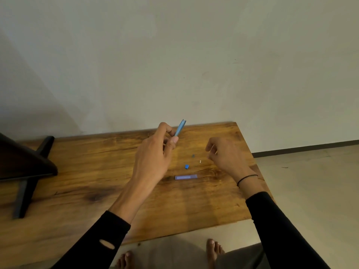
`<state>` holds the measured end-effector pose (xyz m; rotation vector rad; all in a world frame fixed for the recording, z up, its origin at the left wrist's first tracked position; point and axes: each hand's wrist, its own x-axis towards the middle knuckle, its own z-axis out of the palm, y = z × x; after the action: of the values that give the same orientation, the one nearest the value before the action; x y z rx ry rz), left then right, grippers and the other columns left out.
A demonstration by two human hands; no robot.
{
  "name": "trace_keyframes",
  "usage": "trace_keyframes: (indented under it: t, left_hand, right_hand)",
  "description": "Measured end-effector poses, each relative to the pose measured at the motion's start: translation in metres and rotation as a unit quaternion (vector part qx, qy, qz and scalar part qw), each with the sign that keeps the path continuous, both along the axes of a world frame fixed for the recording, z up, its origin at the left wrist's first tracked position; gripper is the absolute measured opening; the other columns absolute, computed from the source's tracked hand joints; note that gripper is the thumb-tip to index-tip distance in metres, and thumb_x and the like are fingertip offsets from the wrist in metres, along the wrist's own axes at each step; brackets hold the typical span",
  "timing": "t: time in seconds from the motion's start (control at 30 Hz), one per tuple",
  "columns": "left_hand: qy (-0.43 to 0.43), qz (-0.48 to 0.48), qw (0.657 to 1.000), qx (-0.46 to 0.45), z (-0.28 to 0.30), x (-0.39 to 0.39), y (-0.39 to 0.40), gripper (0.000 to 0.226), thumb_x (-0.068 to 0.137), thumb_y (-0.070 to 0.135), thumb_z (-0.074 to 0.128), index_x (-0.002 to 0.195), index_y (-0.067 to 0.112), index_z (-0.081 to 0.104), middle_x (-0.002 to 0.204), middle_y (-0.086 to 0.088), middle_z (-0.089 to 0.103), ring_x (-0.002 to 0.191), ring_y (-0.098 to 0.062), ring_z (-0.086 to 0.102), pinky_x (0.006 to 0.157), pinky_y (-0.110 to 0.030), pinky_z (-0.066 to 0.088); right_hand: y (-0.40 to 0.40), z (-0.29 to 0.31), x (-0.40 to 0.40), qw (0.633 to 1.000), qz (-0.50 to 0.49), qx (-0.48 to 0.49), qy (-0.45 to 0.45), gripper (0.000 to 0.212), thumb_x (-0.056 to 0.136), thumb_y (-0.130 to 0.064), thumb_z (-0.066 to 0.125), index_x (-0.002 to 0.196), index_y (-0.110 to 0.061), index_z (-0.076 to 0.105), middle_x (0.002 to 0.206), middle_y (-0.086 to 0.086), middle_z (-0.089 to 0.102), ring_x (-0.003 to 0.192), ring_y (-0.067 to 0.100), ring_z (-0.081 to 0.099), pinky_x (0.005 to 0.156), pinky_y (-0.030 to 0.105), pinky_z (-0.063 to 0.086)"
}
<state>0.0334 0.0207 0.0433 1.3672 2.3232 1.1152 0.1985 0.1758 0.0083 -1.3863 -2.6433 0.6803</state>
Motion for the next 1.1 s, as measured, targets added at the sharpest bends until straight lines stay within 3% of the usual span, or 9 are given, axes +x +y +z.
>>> trace_keyframes:
  t: [0.27,0.43,0.63,0.7,0.77,0.87,0.97,1.1]
  left_hand:
    - [-0.001,0.001,1.000,0.006,-0.008,-0.001,0.003,0.011,0.110,0.039,0.056,0.113,0.029,0.056,0.096,0.015,0.076,0.085,-0.007,0.077,0.078,-0.042,0.066]
    - [0.003,0.001,1.000,0.001,-0.010,-0.003,0.003,0.012,0.109,0.040,0.056,0.116,0.030,0.056,0.094,0.019,0.070,0.086,-0.006,0.076,0.078,-0.041,0.067]
    - [0.003,-0.003,1.000,-0.001,-0.010,-0.004,0.002,0.012,0.110,0.039,0.056,0.116,0.029,0.056,0.092,0.023,0.067,0.086,-0.004,0.076,0.077,-0.041,0.067]
    - [0.002,-0.004,1.000,-0.006,-0.010,-0.004,0.002,0.011,0.110,0.039,0.057,0.116,0.029,0.055,0.094,0.022,0.067,0.086,-0.003,0.076,0.077,-0.039,0.067]
    - [0.000,-0.004,1.000,-0.009,-0.011,-0.004,0.002,0.012,0.109,0.038,0.057,0.117,0.029,0.055,0.096,0.021,0.068,0.086,-0.004,0.076,0.077,-0.038,0.067]
    - [0.001,-0.005,1.000,-0.007,-0.012,-0.005,0.004,0.012,0.110,0.038,0.057,0.116,0.028,0.055,0.097,0.020,0.071,0.085,-0.004,0.075,0.075,-0.037,0.066]
    - [-0.001,-0.012,1.000,-0.009,-0.012,-0.003,0.005,0.012,0.110,0.035,0.059,0.117,0.026,0.057,0.101,0.016,0.075,0.086,-0.005,0.076,0.075,-0.039,0.066]
    - [0.001,-0.016,1.000,-0.018,-0.014,-0.002,0.005,0.012,0.110,0.036,0.058,0.117,0.027,0.057,0.103,0.014,0.077,0.086,-0.008,0.076,0.075,-0.043,0.065]
  right_hand:
    - [-0.025,-0.039,-0.022,0.987,0.072,0.126,-0.072,0.009,0.100,-0.010,0.067,0.103,-0.018,0.064,0.102,0.002,0.063,0.087,0.031,0.068,0.066,0.038,0.046]
    - [-0.028,-0.040,-0.022,0.980,0.092,0.150,-0.093,0.013,0.100,-0.006,0.066,0.104,-0.016,0.059,0.102,0.003,0.060,0.089,0.028,0.066,0.065,0.037,0.041]
    - [-0.026,-0.044,-0.021,0.976,0.092,0.171,-0.103,0.016,0.101,-0.010,0.067,0.112,-0.016,0.057,0.113,0.006,0.054,0.108,0.025,0.054,0.070,0.032,0.044]
    - [-0.025,-0.045,-0.018,0.976,0.096,0.167,-0.106,0.016,0.102,-0.011,0.067,0.111,-0.016,0.055,0.112,0.005,0.054,0.103,0.024,0.055,0.069,0.032,0.044]
    - [-0.020,-0.040,-0.018,0.986,0.082,0.135,-0.062,0.015,0.102,-0.009,0.066,0.103,-0.017,0.053,0.101,0.002,0.060,0.089,0.021,0.059,0.066,0.035,0.049]
    - [-0.005,-0.020,-0.021,0.993,0.020,0.052,0.100,0.012,0.103,-0.011,0.068,0.095,-0.018,0.062,0.083,-0.006,0.067,0.072,0.011,0.062,0.062,0.031,0.055]
    - [-0.002,0.002,-0.021,0.963,-0.033,-0.011,0.266,0.017,0.098,-0.006,0.074,0.094,-0.022,0.072,0.083,-0.011,0.072,0.074,0.008,0.071,0.065,0.018,0.059]
    - [-0.007,0.017,-0.021,0.912,-0.027,-0.095,0.398,0.010,0.096,-0.002,0.077,0.098,-0.012,0.077,0.091,0.001,0.077,0.082,0.012,0.075,0.074,0.026,0.064]
